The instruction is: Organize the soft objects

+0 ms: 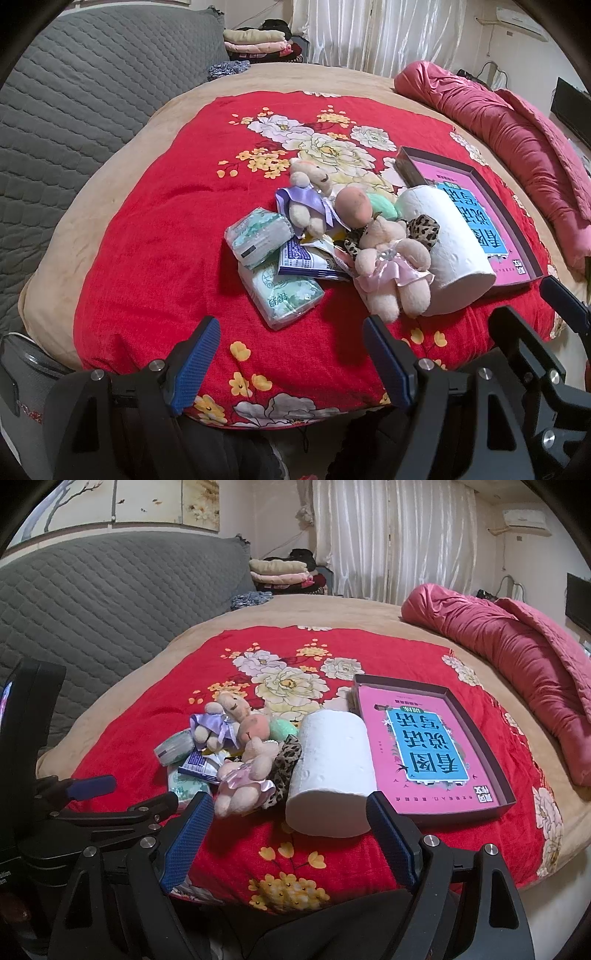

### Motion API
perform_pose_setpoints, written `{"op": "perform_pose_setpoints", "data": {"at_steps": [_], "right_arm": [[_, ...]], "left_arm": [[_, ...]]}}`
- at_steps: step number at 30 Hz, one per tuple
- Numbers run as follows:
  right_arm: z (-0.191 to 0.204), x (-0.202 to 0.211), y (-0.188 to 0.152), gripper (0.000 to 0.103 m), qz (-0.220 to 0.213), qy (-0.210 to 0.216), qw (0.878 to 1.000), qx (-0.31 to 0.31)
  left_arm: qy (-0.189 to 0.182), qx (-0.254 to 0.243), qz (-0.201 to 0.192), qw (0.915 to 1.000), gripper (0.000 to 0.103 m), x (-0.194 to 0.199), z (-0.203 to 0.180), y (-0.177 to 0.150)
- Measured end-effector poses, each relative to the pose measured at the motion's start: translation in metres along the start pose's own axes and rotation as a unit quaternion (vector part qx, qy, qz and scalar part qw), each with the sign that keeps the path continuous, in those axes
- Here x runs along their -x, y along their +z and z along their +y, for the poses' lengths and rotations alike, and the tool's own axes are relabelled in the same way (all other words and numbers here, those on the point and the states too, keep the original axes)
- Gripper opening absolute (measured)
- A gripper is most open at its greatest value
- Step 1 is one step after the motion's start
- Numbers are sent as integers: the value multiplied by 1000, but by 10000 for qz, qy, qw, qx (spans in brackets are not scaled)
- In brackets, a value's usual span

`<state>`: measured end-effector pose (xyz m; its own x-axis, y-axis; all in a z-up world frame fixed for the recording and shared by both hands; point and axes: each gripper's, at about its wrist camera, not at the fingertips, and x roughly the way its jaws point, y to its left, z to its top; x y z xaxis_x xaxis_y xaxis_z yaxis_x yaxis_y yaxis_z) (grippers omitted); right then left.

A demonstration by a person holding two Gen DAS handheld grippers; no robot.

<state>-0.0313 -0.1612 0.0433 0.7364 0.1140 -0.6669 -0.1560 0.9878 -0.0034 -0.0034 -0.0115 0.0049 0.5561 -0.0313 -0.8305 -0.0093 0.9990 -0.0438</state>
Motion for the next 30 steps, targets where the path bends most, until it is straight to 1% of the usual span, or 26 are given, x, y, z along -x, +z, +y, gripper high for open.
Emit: {"op": "perform_pose_setpoints", "data": {"at_steps": [12,15,21,26,30], "right_arm": [[1,0,0,85,-13,3,10000,40],[3,0,0,85,-28,8,10000,91],[11,-4,-1,85,-52,-4,9995,298],[18,-9,0,85,-110,-18,9988,473],[20,-15,1,85,-129,-91,9984,543]], "left_arm": [[-13,50,-10,10000,79,0,3,2],[-90,117,24,9999,79,-2,8,3],[-142,492,108,9986,79,-16,31,17],[-519,875,282,9944,79,-33,47,32],[-597,1063,428,9916,79,-50,57,44]]}}
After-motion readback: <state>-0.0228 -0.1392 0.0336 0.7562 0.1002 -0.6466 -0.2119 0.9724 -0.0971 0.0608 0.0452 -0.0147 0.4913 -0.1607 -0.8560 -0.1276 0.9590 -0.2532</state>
